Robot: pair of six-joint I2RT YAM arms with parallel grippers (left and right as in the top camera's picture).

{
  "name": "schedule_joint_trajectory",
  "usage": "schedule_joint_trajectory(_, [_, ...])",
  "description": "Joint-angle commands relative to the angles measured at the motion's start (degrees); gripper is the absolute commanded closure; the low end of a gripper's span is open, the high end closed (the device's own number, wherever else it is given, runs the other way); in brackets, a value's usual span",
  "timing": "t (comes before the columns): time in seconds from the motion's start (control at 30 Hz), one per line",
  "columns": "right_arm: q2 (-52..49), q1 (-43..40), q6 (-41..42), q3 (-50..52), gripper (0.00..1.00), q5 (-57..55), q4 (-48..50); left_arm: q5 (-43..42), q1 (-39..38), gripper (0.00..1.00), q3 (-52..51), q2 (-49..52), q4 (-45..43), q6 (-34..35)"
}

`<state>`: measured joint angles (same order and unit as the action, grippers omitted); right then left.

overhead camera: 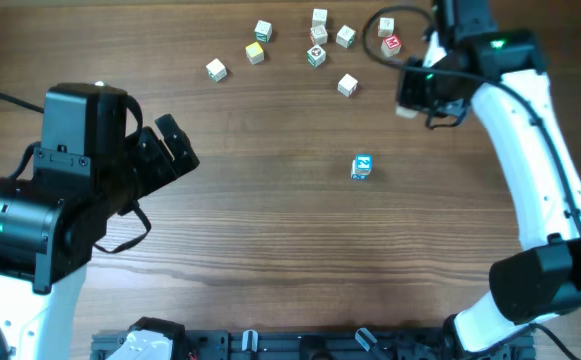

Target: Form a tower

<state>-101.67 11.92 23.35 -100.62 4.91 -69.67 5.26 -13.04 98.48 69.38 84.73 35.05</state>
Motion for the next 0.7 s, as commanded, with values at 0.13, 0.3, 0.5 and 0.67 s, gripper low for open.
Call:
schedule_joint_trajectory(0.13, [0.26, 8.04, 2.73, 13.05, 0.84, -5.84, 8.35, 0.79, -0.24, 0.0, 0.0, 0.02, -0.02, 0.13])
schedule_joint_trajectory(0.3, [0.24, 8.81, 3.58, 22.51, 0.84, -6.27, 15.72, 0.79, -0.26, 0.0, 0.0, 0.02, -0.02, 0.13])
schedule_joint_trajectory(0.5, [0.22, 9.44, 3.04, 25.22, 0.84, -10.32, 21.24, 0.79, -0.24, 0.0, 0.0, 0.02, -0.02, 0.13])
schedule_joint_trajectory(0.67, [0.2, 12.46, 2.14, 25.22, 0.84, -10.54, 22.1, 0.79, -0.26, 0.0, 0.0, 0.02, -0.02, 0.13])
